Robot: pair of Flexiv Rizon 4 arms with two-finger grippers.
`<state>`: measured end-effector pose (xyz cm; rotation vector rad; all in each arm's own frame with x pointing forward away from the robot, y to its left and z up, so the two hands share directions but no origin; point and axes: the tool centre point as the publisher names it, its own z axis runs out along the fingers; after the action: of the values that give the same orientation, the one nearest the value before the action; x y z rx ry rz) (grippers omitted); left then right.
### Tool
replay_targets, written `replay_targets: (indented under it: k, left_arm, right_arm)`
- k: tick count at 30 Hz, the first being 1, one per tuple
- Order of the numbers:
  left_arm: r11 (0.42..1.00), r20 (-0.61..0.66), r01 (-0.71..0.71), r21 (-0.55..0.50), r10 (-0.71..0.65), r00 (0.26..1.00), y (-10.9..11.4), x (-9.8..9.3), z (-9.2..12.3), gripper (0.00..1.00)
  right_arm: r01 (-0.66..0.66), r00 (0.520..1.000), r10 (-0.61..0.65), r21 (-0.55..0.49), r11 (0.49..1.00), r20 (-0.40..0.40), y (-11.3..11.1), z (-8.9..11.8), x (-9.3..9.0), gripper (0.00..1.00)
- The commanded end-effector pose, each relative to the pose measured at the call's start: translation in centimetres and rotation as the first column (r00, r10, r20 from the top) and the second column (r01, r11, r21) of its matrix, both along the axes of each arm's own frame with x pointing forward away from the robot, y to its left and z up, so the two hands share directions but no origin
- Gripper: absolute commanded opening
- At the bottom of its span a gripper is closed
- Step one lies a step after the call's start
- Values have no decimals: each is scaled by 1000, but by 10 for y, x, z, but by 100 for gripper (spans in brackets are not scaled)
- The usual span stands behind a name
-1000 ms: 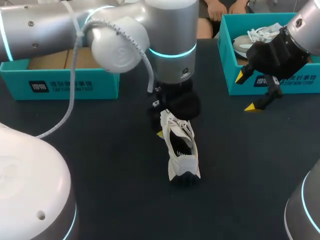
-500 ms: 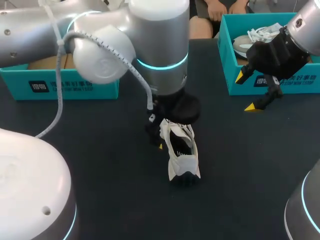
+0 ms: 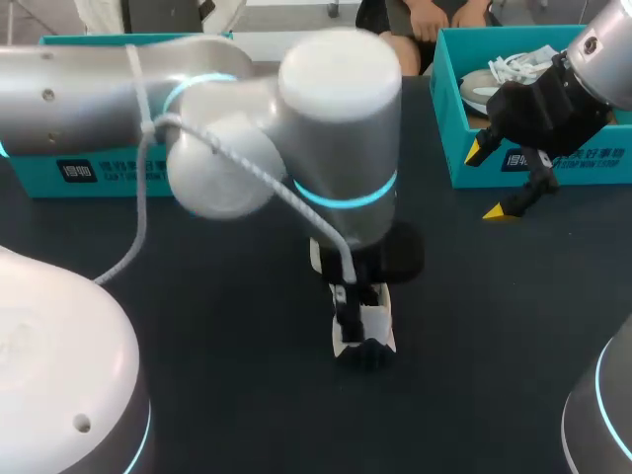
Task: Take the shoe out of the shoebox, open the shoe tongue, remove and reinsert the insole, then place the shoe into the shoebox
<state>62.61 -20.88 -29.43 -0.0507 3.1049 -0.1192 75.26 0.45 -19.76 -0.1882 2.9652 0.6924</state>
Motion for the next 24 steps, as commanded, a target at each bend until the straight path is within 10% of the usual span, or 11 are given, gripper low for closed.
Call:
replay_targets:
  k: [1, 24]
  left_arm:
    - [997, 1, -76, -24, 76, 997, -8, -10, -27, 100]
    - [998, 22, -60, 3, 60, 998, -28, 18, -75, 100]
  right_arm:
    - [1, 1000, -1, -3, 1000, -1, 1, 0, 1, 100]
    - [1, 1000, -1, -3, 1000, -1, 1, 0, 1, 100]
